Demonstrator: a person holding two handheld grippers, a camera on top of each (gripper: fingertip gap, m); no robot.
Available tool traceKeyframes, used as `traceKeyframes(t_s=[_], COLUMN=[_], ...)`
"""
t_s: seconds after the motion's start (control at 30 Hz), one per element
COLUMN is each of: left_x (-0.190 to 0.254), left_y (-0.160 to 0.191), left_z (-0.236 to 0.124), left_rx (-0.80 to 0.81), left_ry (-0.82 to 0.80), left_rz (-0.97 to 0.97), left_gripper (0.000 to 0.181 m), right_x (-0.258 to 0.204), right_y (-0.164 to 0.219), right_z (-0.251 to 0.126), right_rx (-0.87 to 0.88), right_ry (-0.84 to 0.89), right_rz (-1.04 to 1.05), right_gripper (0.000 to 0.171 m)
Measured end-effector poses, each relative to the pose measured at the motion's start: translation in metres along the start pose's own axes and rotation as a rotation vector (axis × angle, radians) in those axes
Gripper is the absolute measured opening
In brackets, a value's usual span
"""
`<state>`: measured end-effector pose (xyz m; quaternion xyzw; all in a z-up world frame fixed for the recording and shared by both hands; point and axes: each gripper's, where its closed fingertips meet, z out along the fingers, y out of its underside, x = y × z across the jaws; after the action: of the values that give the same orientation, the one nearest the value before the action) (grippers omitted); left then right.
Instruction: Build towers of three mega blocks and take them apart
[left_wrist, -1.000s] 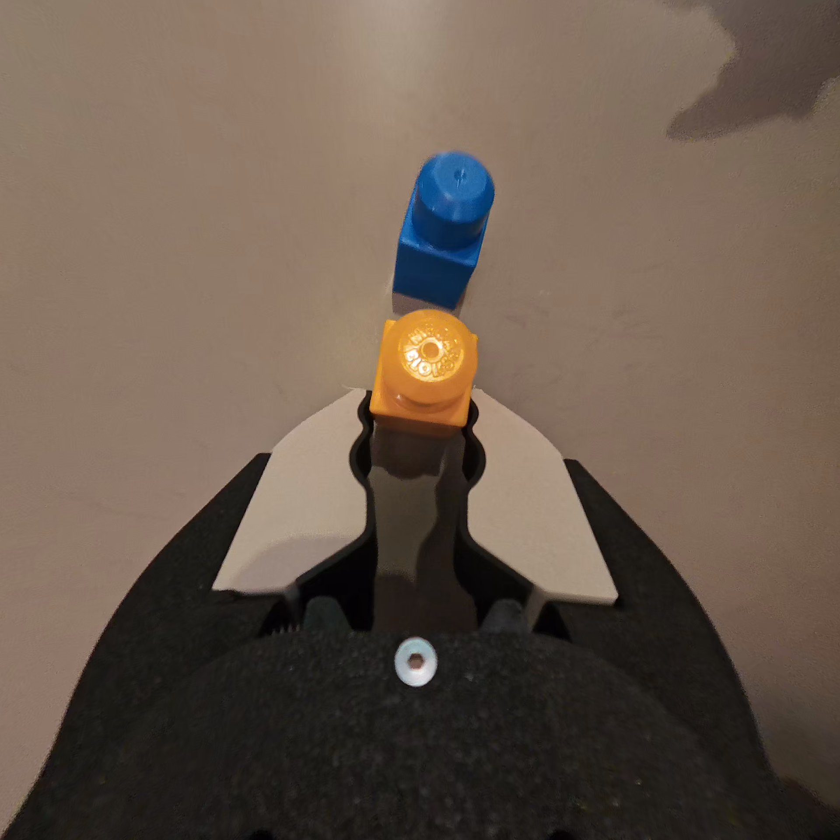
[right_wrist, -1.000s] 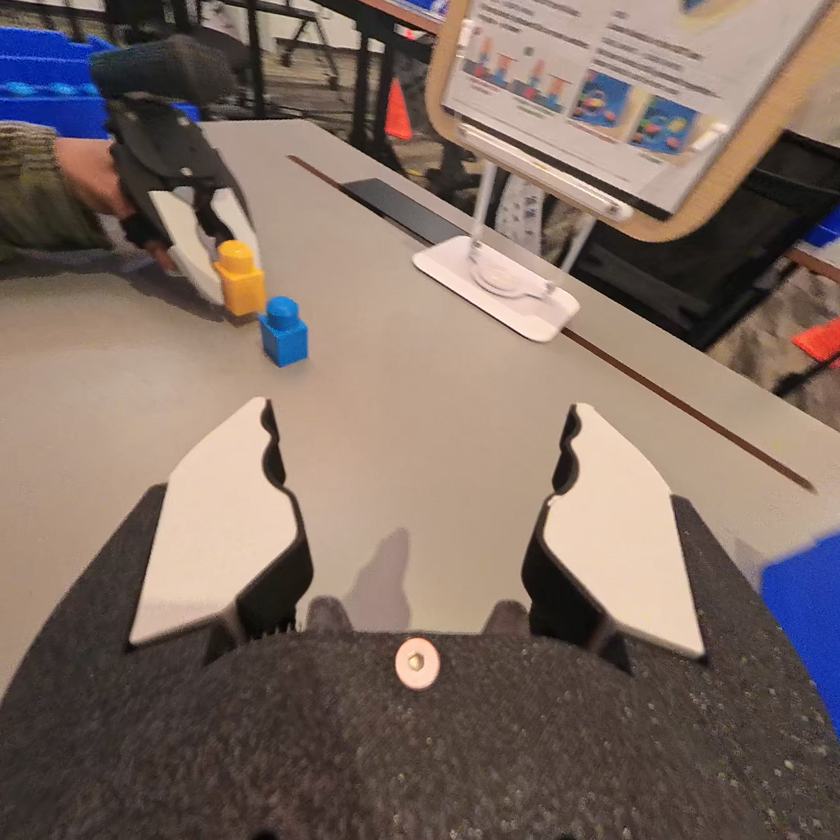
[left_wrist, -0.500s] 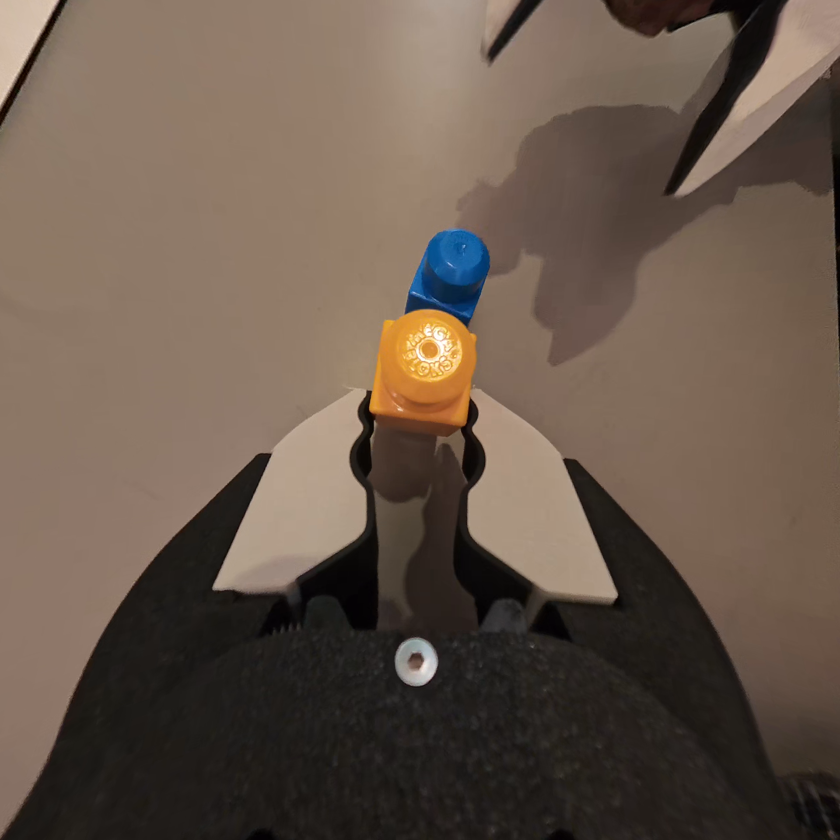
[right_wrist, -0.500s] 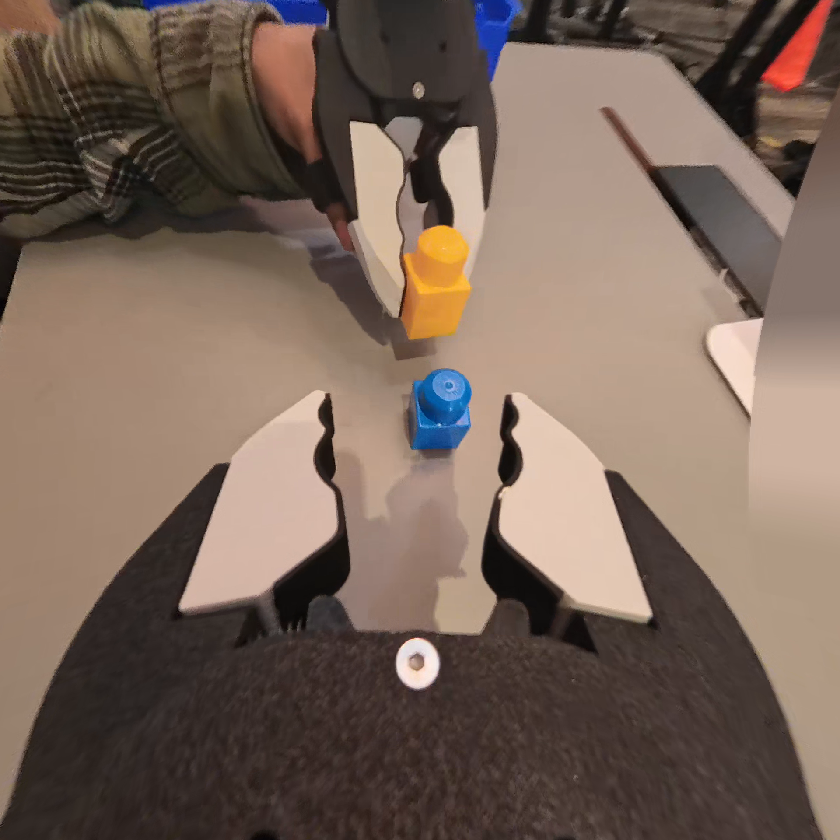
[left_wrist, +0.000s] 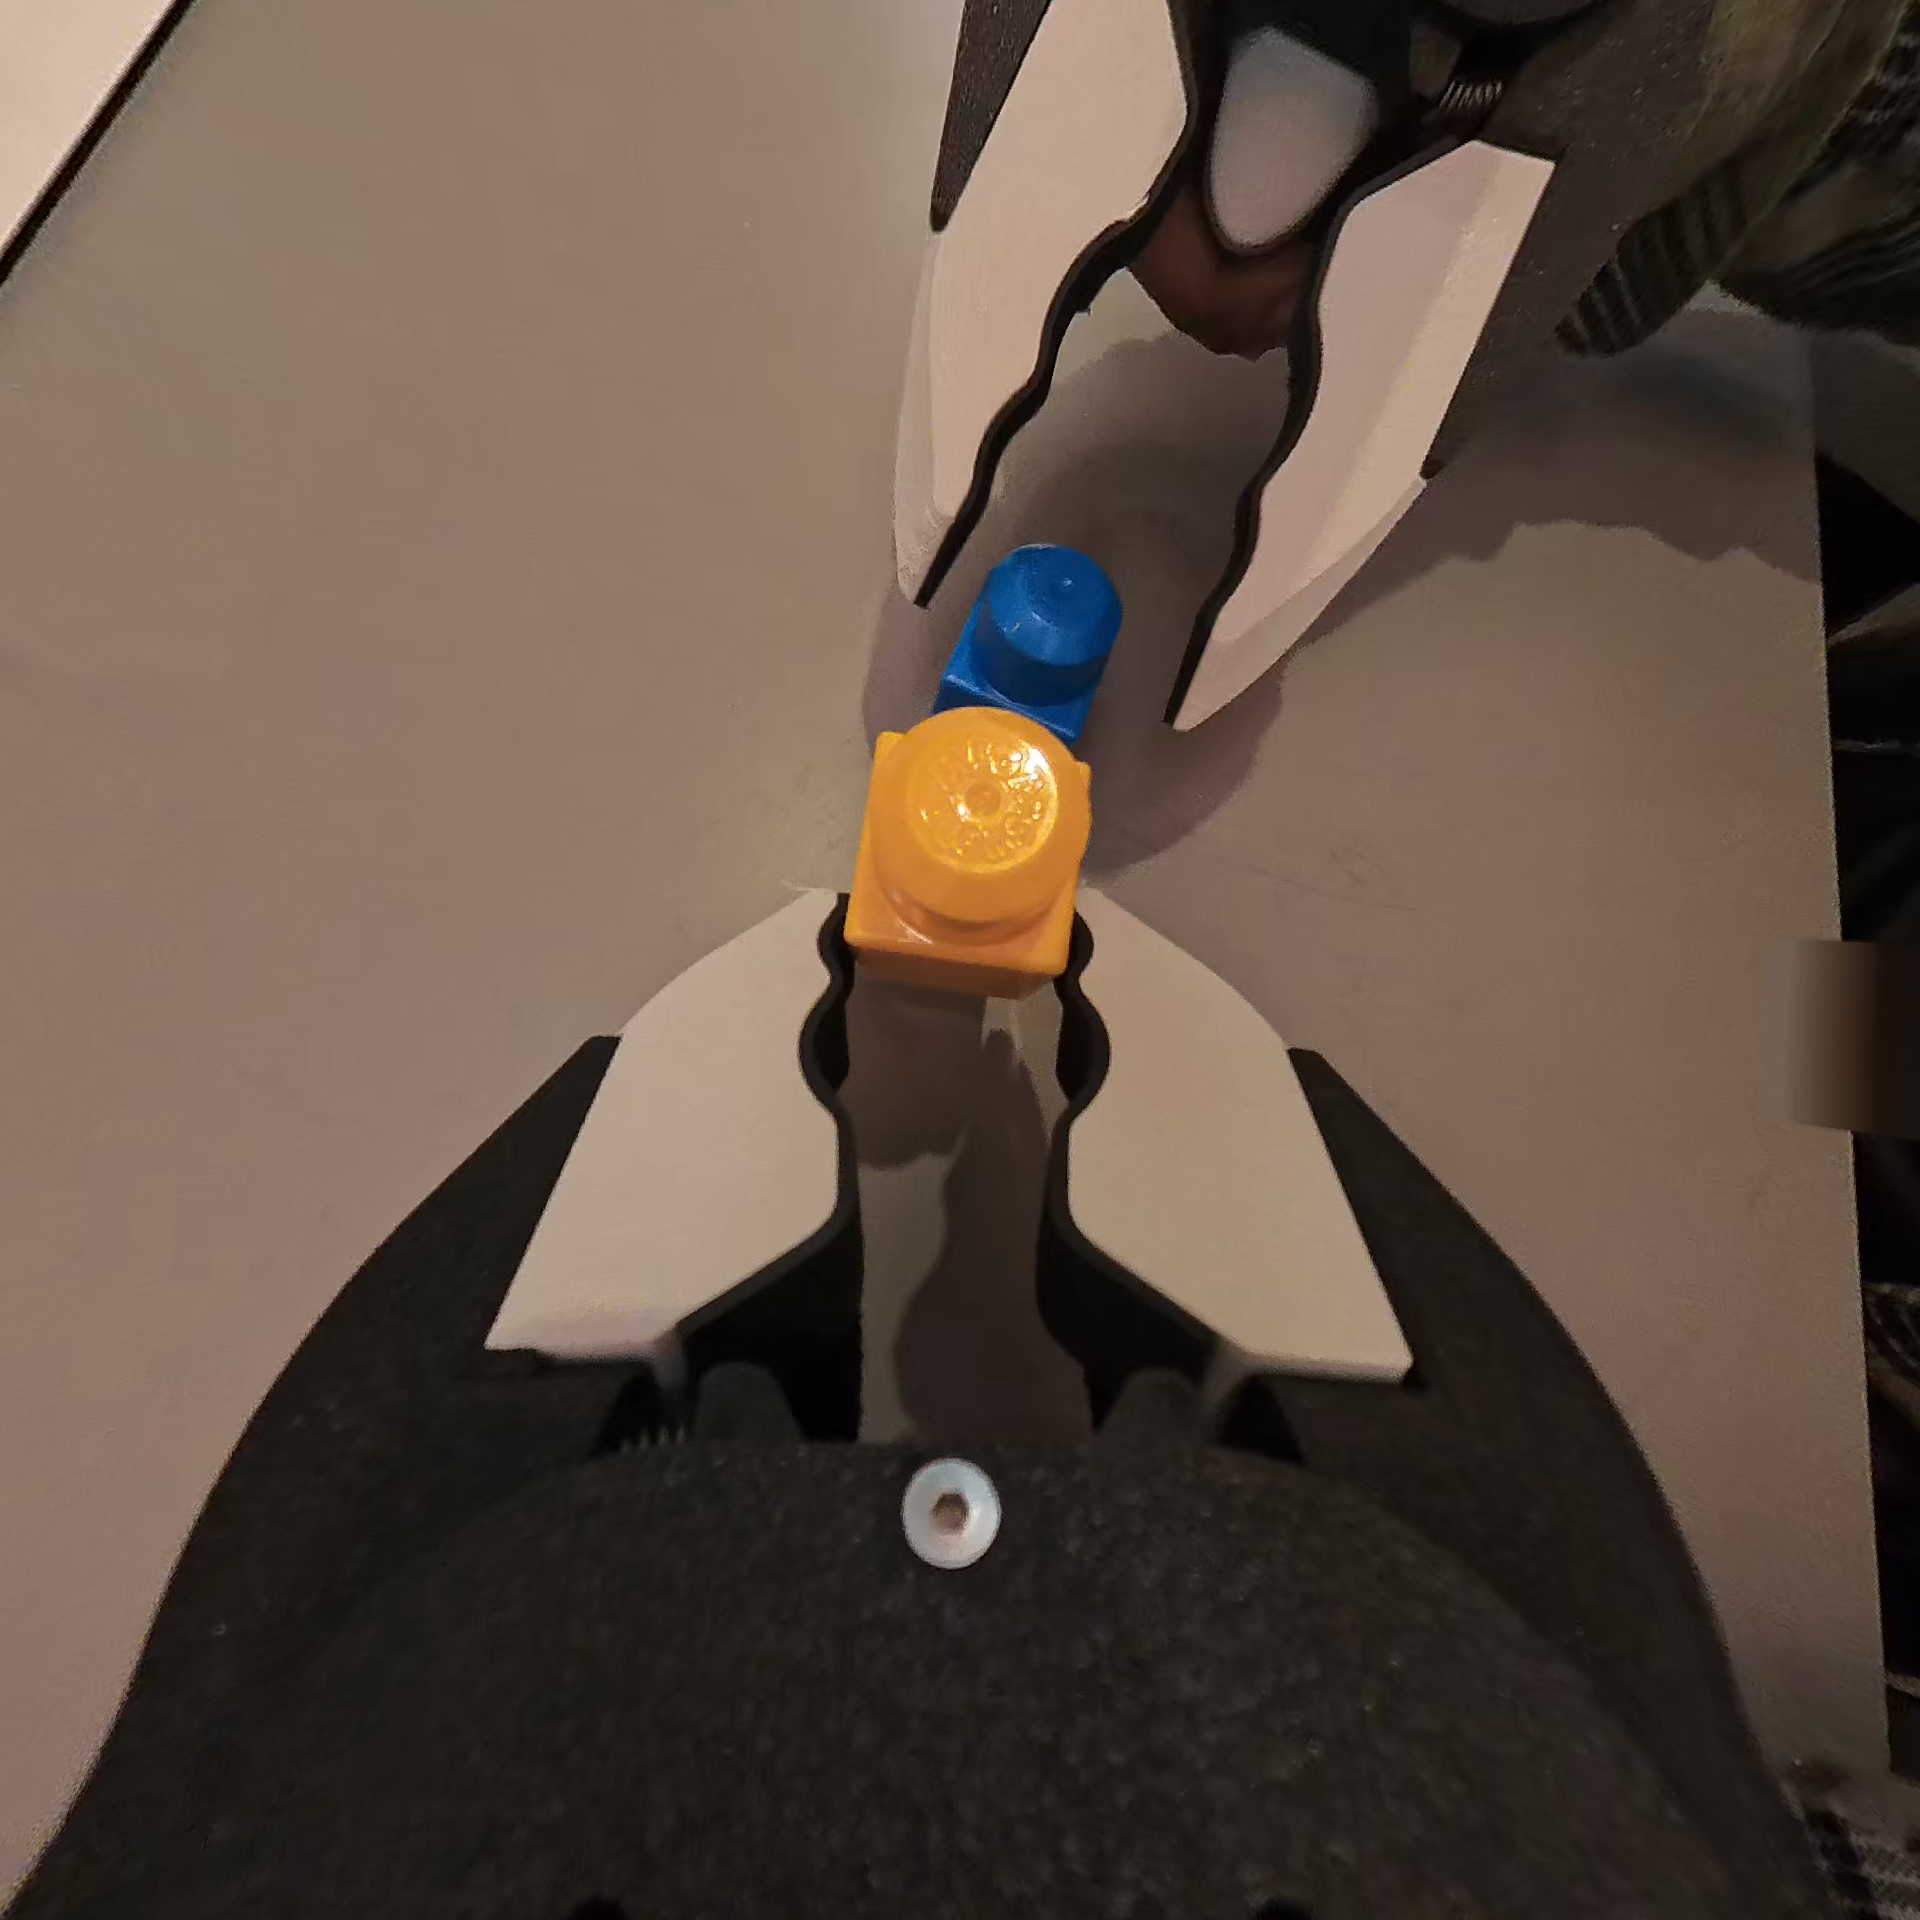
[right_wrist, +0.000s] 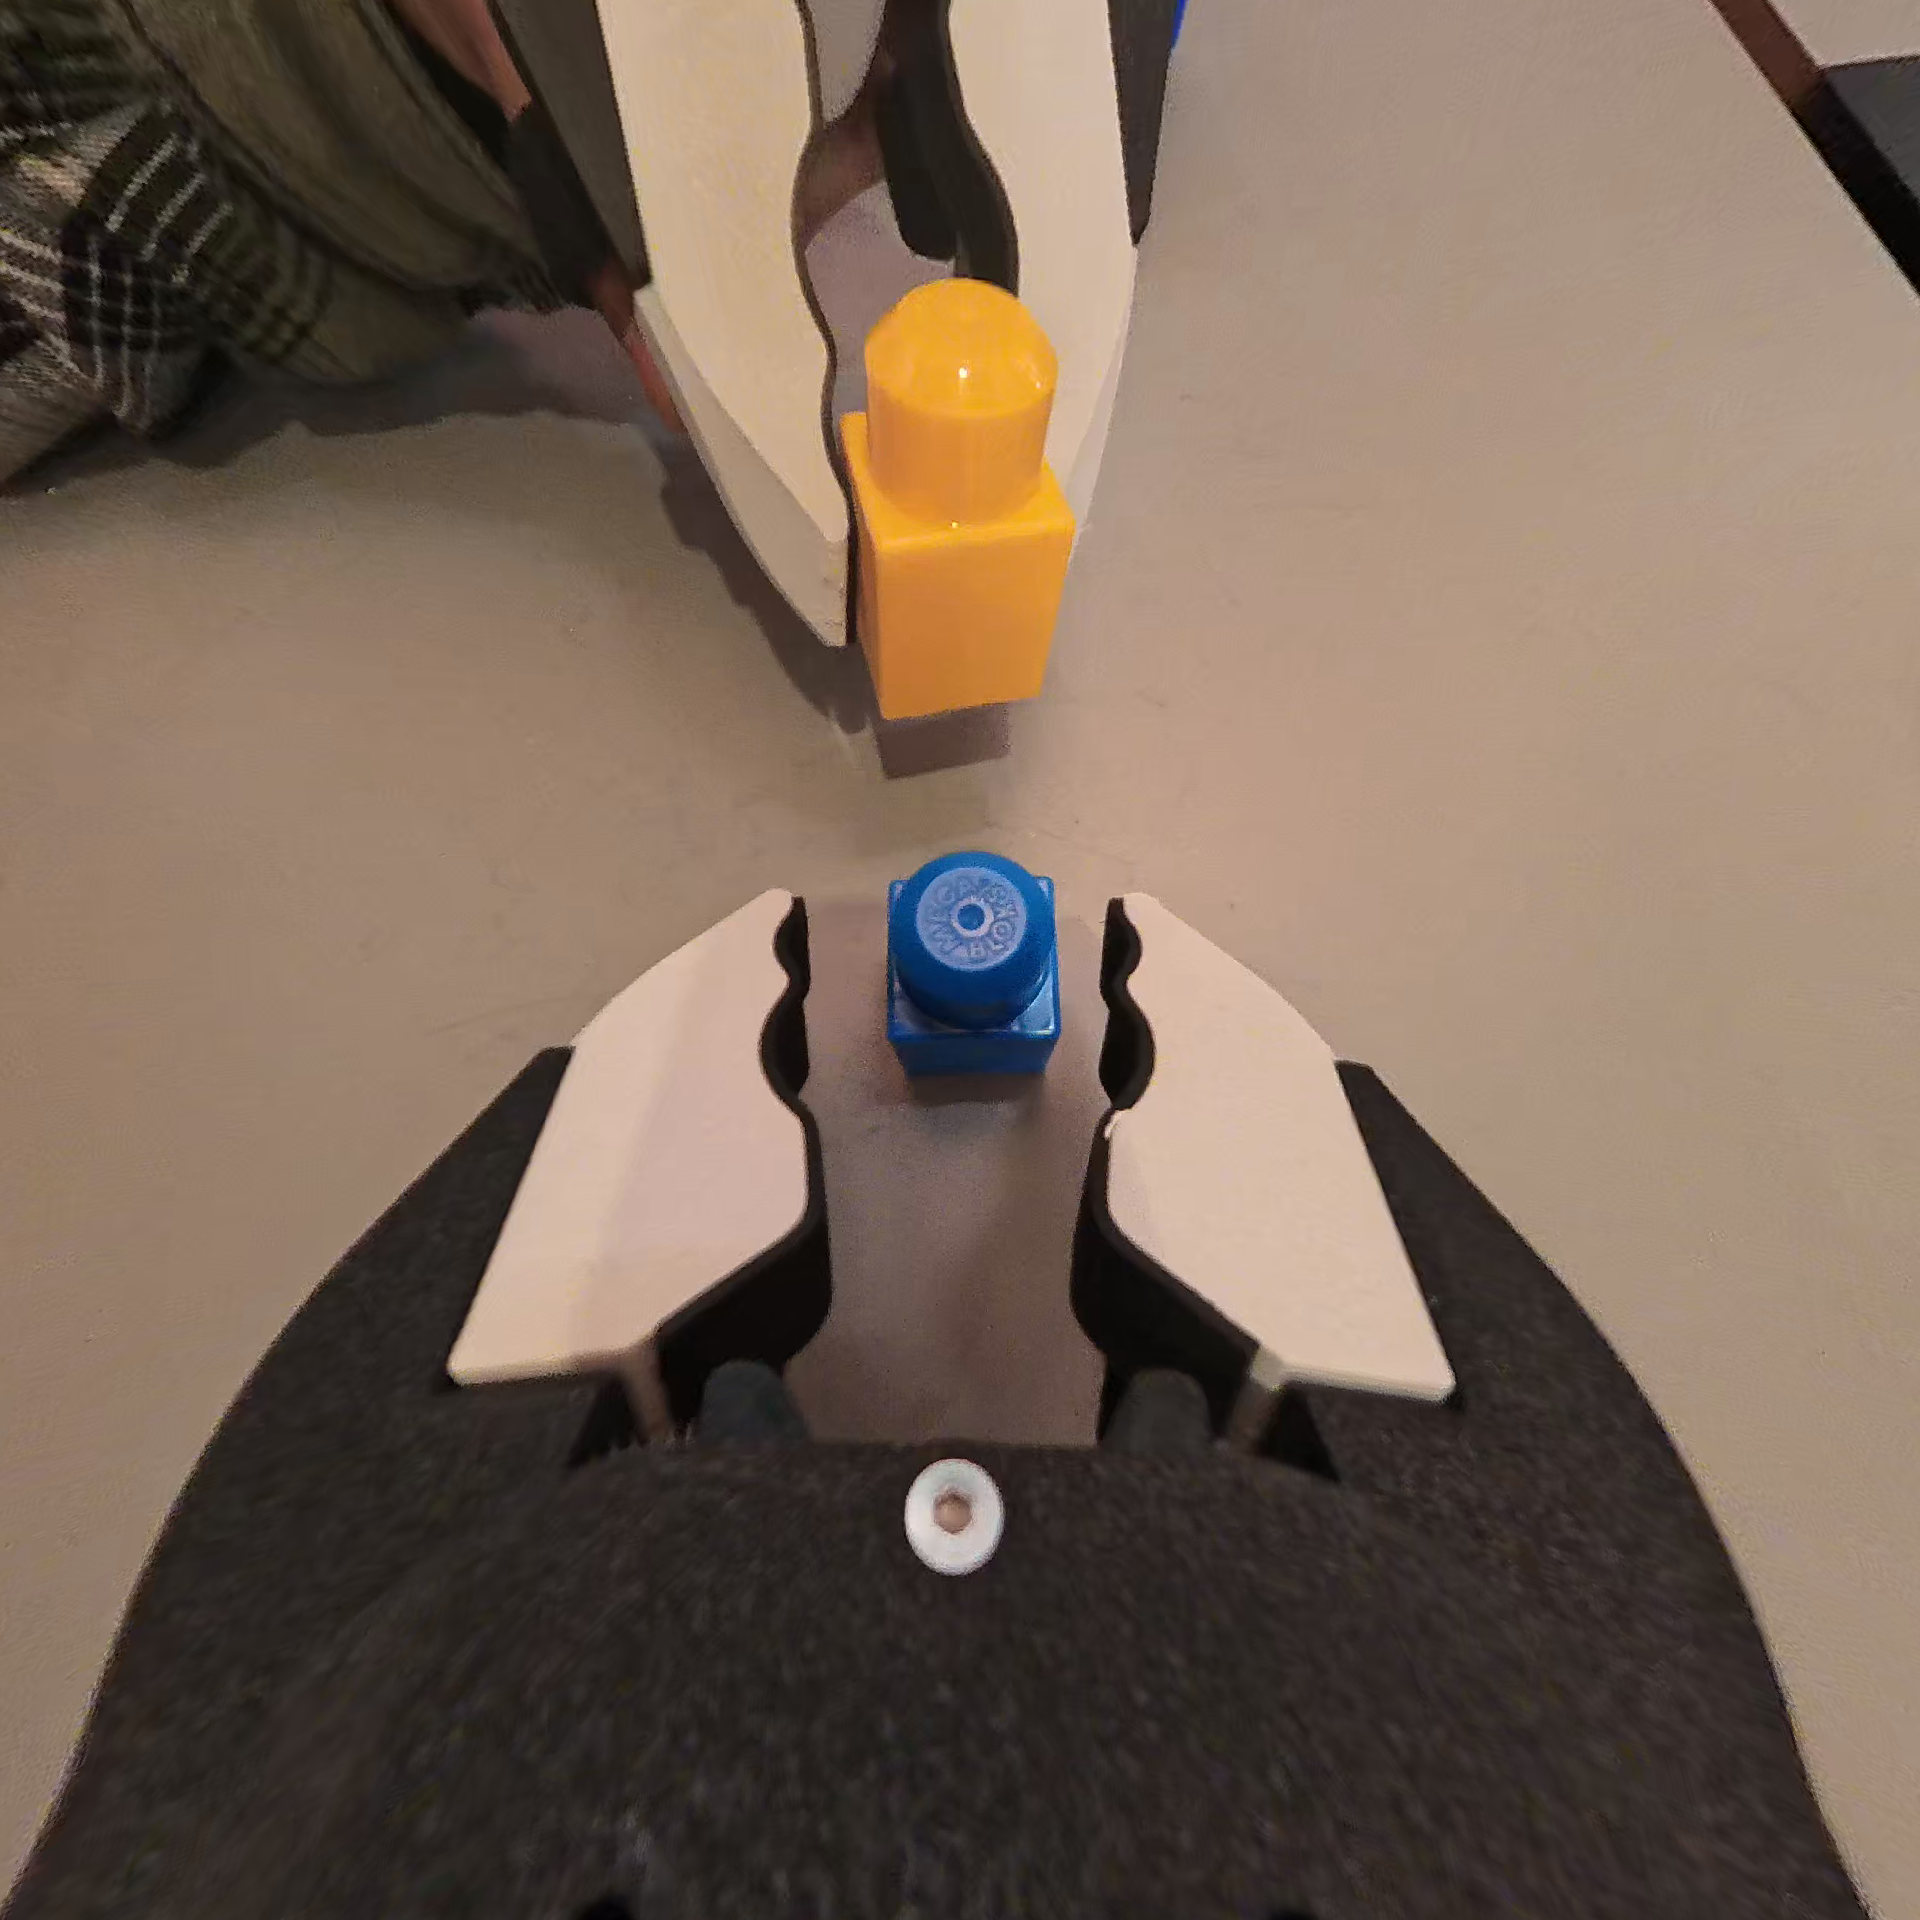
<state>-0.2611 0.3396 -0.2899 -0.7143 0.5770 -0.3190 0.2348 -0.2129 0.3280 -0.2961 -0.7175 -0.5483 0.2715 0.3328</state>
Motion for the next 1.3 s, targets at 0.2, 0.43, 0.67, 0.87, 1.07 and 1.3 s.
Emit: traceKeyframes(t_s=[0.2, 0.43, 0.67, 0.87, 1.07, 1.3], left_x=[0.002, 0.003, 0.011, 0.022, 0.028, 0.032], left_y=[0.001, 0.002, -0.006, -0.032, -0.053, -0.068], left_z=[0.003, 0.006, 0.01, 0.027, 0.048, 0.053], left_rx=[-0.019, -0.031, -0.034, -0.091, -0.145, -0.141], left_ry=[0.001, 0.008, 0.031, 0.065, 0.089, 0.105], left_rz=[0.01, 0.017, 0.04, 0.096, 0.123, 0.135], left_gripper=[0.037, 0.037, 0.037, 0.037, 0.037, 0.036], right_x=[0.0, 0.0, 0.002, 0.005, 0.008, 0.007], right_y=[0.005, 0.001, -0.013, -0.055, -0.076, -0.069], right_z=[0.004, -0.004, -0.04, -0.088, -0.101, -0.096], right_rx=[-0.008, 0.008, 0.031, 0.068, 0.053, 0.027], right_ry=[-0.053, -0.05, -0.028, -0.02, -0.044, -0.104], right_rz=[0.05, 0.03, -0.013, -0.065, -0.083, -0.054], right_gripper=[0.032, 0.031, 0.031, 0.031, 0.031, 0.031])
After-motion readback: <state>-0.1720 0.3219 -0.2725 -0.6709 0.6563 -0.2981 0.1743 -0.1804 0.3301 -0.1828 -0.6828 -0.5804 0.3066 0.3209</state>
